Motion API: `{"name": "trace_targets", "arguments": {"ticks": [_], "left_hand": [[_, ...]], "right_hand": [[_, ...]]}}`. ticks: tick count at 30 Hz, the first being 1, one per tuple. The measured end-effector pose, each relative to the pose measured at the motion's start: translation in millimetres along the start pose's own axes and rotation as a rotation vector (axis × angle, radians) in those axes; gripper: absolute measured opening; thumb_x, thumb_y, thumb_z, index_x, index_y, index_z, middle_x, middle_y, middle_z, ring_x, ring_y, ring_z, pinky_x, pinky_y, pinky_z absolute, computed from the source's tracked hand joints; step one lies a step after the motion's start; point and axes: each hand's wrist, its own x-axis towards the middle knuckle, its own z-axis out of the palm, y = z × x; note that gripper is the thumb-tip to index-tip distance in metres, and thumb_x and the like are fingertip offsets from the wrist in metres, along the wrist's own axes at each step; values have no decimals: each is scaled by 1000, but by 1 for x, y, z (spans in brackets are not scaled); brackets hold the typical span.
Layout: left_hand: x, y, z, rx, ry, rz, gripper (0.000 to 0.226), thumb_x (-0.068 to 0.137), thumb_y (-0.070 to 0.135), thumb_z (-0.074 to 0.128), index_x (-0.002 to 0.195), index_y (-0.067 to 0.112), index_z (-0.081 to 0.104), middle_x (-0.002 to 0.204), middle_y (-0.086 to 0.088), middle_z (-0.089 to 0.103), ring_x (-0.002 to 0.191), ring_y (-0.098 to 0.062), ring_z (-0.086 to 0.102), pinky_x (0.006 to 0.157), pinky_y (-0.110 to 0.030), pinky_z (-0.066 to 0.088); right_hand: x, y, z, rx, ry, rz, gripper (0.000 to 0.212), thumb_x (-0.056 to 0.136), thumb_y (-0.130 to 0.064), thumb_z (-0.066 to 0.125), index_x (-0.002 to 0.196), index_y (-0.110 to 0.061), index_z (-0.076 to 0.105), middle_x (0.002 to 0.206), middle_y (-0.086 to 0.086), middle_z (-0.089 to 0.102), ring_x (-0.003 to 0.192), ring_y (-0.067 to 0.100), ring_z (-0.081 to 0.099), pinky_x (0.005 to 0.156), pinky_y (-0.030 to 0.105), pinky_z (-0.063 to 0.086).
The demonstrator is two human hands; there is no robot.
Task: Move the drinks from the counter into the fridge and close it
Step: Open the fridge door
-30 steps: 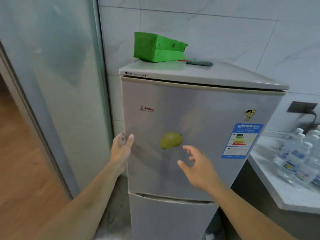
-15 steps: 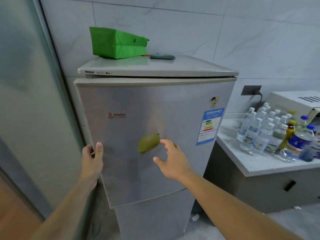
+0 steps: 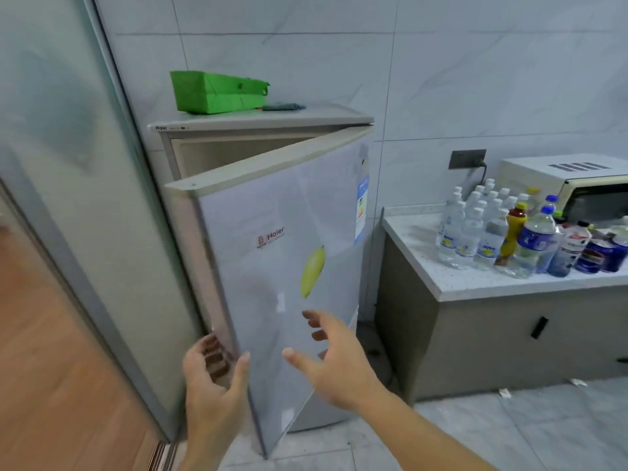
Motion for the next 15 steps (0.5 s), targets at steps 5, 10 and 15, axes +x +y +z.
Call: {"name": "trace_targets", "arguments": {"ticks": [5, 10, 15], "left_hand": [[-107, 51, 32, -92, -324, 70, 52, 82, 24, 70, 124, 46, 48, 117, 14, 56, 100, -15, 64, 76, -28, 56], [-150, 94, 74, -5, -606, 15, 49, 90, 23, 68, 113, 62, 48, 113, 32, 54, 103, 2, 59, 73, -15, 53], [-164, 113, 109, -1, -584, 28, 36, 92, 22, 67, 113, 48, 52, 107, 34, 53, 102, 3, 56, 76, -9, 49]], "right_hand": [[-86, 19, -34, 31, 89, -15, 85, 66, -74, 67, 138, -45, 32, 131, -26, 41, 119, -6, 44, 97, 19, 44], [-121, 45, -96, 158, 370, 104, 81, 69, -60, 74, 137, -31, 41, 124, -13, 51, 113, 7, 56, 98, 38, 51], [-120, 88, -167, 213, 637, 204, 52, 84, -44, 72, 125, -28, 44, 121, -4, 52, 110, 15, 54, 101, 42, 48]]}}
